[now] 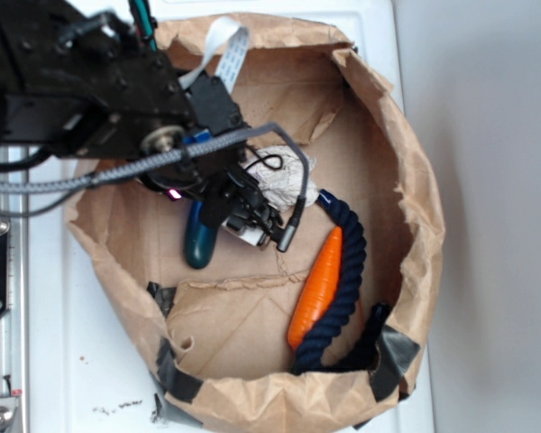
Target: Grab the plastic pickle.
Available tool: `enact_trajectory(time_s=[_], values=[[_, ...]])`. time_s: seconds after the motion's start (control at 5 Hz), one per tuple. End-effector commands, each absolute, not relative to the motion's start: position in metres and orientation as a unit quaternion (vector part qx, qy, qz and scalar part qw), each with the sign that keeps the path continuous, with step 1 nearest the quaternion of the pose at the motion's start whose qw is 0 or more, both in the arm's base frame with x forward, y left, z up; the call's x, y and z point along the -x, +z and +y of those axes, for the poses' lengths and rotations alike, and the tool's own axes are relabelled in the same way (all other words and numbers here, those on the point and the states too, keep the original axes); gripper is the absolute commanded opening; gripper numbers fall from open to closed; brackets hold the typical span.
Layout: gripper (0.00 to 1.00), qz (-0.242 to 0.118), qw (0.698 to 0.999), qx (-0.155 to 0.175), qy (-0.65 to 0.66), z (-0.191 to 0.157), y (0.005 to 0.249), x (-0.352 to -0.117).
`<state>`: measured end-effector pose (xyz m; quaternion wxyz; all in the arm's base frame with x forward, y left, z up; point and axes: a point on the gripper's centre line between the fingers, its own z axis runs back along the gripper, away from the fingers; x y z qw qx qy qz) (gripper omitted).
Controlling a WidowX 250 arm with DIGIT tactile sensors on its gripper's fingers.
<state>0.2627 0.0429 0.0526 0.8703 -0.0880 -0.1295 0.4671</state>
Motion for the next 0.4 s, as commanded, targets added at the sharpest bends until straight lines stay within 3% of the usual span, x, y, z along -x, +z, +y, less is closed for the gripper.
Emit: enact_trajectory(time_s=[0.0, 0.2], values=[[1.00, -0.152, 0.883, 0.081, 0.437, 0.0288, 0.0403, -0.2598], [1.00, -0.160, 0.888, 0.079, 0.423, 0.0189, 0.0330, -0.2522]])
